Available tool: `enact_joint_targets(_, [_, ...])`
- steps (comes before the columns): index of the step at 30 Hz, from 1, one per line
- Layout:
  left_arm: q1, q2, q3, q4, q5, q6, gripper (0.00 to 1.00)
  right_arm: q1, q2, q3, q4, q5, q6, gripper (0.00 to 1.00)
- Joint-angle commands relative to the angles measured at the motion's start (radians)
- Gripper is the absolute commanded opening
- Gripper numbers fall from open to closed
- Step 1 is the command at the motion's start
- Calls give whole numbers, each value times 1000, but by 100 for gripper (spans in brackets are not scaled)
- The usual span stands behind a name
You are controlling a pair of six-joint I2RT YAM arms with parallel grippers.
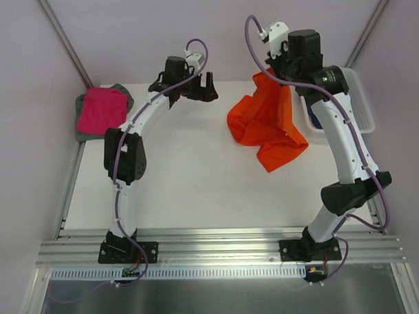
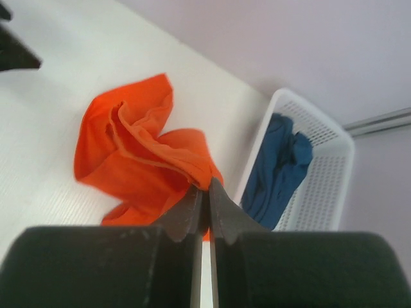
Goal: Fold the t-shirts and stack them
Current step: Flatten the tshirt out
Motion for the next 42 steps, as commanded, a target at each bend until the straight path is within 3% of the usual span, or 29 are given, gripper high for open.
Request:
enact_joint_targets(1, [-5,81,67,36,71,-33,89,7,-90,-9,-101,-45,78,1])
enact_joint_targets(8, [-16,187,135,87,129,-104,90,7,-182,-10,-179,-58,60,1])
enact_joint_targets(15, [-65,207,84,88,272,-179,87,9,-273,-123,-200,-86,61,1])
enact_joint_targets(21, [-123,219,86,88,388,-243,81,-48,-280,-169,-221,-149,110,1])
enact_joint_targets(27, [-139,219,0,108,447,-328,81,-59,-239,-160,-204,-172,126,1])
enact_joint_targets(31, [-128,239,-15,111,456,-337,82,-60,-201,-97,-210,-183,126,1])
enact_joint_targets(38, [-103,378,221,110,363,-282,84,-59,-239,-138,-238,-219,137,1])
enact_joint_targets(42, [-108,409,207,111,358,-285,83,-59,-259,-160,-253,-229,138,1])
